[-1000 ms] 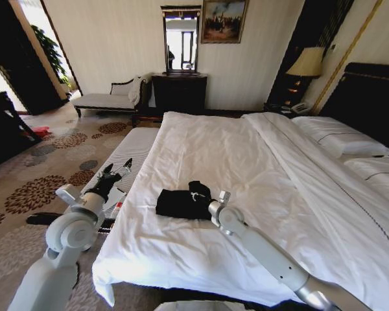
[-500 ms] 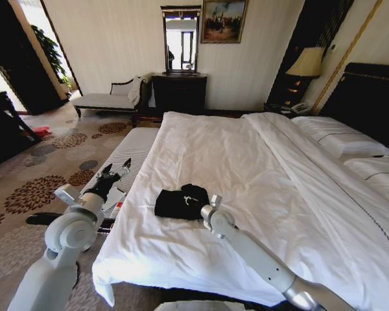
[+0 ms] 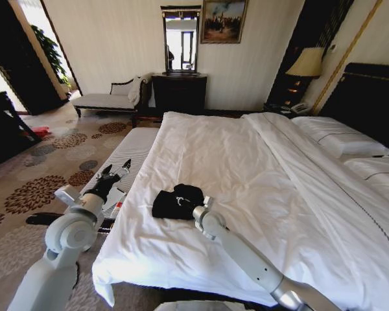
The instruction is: Fold the clothes on the bed.
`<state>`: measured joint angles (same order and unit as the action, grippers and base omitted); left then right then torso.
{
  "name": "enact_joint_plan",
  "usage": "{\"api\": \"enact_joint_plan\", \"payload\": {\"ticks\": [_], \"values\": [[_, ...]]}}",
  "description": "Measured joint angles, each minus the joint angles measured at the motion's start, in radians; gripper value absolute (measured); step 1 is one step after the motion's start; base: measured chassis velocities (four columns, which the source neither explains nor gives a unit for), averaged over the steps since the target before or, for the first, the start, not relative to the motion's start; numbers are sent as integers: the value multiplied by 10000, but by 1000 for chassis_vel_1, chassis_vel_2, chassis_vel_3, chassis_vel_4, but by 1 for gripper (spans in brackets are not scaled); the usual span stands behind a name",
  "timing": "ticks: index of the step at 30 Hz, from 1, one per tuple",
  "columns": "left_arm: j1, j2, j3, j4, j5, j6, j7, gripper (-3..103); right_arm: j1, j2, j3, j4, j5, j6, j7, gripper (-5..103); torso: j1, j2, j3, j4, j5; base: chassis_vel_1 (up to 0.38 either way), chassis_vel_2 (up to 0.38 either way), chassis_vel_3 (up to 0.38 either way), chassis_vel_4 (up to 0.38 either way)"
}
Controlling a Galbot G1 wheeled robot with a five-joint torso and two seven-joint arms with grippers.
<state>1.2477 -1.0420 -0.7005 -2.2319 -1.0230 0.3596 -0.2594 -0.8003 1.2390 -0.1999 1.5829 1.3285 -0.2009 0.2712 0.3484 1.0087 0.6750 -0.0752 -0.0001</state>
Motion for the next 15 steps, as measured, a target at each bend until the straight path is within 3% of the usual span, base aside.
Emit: {"api": "enact_joint_plan", "payload": {"ticks": [15], "values": [[-18, -85, 63, 55, 70, -12, -2, 100, -357, -40, 154, 429, 36, 467, -618, 3, 0, 0, 0, 2, 2, 0, 0, 0, 0]]}}
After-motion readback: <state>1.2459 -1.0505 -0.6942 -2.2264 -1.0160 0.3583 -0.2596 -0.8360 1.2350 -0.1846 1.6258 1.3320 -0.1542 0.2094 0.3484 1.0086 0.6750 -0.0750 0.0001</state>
